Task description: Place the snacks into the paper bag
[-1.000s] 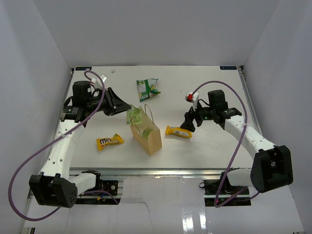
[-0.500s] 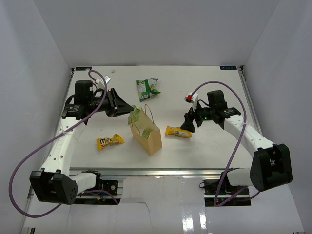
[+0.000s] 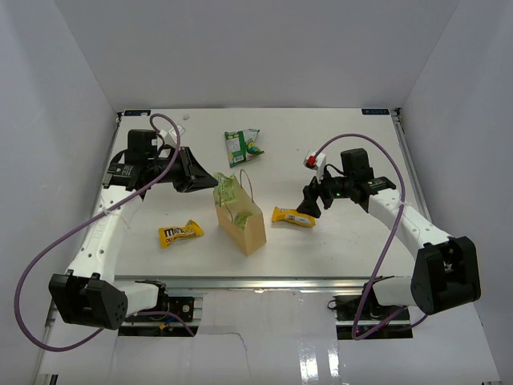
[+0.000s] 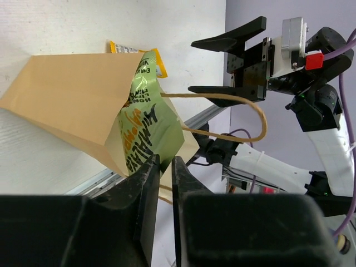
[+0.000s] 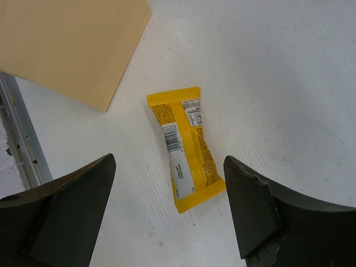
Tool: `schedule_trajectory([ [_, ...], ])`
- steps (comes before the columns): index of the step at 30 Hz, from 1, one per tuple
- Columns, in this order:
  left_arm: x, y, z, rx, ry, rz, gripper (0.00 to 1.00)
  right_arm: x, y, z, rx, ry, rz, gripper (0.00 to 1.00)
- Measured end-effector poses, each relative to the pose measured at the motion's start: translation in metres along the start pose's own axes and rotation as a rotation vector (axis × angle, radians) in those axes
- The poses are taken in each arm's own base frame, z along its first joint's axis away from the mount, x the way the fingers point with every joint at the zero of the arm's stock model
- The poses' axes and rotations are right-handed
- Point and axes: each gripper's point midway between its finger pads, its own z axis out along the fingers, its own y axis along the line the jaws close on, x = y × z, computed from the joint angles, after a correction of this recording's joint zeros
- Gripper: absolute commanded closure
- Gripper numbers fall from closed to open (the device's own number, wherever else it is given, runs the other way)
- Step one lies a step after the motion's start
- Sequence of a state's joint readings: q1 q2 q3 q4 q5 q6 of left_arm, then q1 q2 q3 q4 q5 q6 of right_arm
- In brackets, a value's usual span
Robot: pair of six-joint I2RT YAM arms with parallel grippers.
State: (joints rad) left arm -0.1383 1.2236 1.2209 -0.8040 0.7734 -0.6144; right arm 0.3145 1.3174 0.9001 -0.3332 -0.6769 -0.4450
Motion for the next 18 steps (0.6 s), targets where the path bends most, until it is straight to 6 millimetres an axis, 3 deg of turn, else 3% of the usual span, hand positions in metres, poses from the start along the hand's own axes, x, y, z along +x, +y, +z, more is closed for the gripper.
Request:
schedule_trajectory([
  [15, 0.001, -0.012, -0.004, 0.002, 0.006, -0.008, 0.79, 0.000, 0.001, 0.000, -0.001, -0.001, 0.012, 0.16],
  [18, 0.002, -0.012, -0.003, 0.003, 0.013, -0.026, 0.85, 0.000, 0.001, 0.001, -0.008, -0.001, 0.018, 0.16],
])
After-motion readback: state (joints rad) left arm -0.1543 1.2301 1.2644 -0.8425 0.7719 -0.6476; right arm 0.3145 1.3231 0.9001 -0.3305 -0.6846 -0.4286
